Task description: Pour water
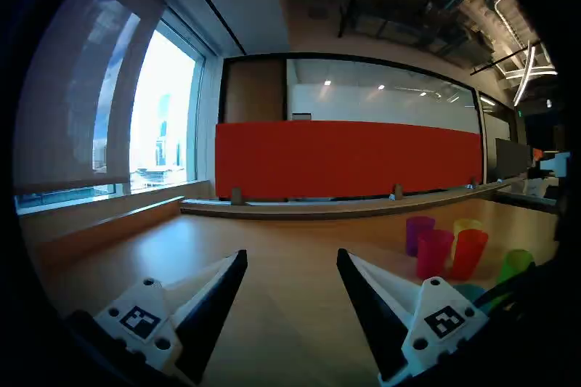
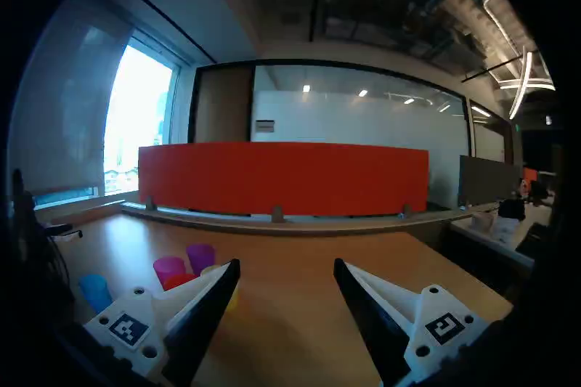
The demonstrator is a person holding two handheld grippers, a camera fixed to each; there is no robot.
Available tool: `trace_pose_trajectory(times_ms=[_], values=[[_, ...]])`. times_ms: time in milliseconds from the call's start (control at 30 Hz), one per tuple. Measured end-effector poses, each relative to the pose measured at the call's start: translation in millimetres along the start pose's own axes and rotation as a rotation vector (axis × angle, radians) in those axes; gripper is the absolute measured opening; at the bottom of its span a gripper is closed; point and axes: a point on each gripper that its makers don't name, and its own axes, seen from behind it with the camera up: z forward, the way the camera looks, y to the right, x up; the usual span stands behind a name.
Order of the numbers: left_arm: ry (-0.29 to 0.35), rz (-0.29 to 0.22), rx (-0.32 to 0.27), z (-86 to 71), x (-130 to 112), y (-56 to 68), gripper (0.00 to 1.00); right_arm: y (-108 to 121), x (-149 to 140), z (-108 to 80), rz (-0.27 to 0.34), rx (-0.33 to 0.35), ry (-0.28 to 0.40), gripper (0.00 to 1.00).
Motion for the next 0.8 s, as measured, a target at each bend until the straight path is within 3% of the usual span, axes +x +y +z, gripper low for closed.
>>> trace_pose_trajectory(times_ms=[400, 800], values=[[-0.001, 0.001, 0.0, -0.2, -0.8, 0.2, 0.91, 18.2, 5.4, -0.5, -0.004, -0.013, 0.049, 1.0], [-0.001, 0.001, 0.0, -0.6, -0.6, 0.3, 0.92, 28.2, -4.3, 11.1, -0.001, -0.03, 0.109, 1.0]])
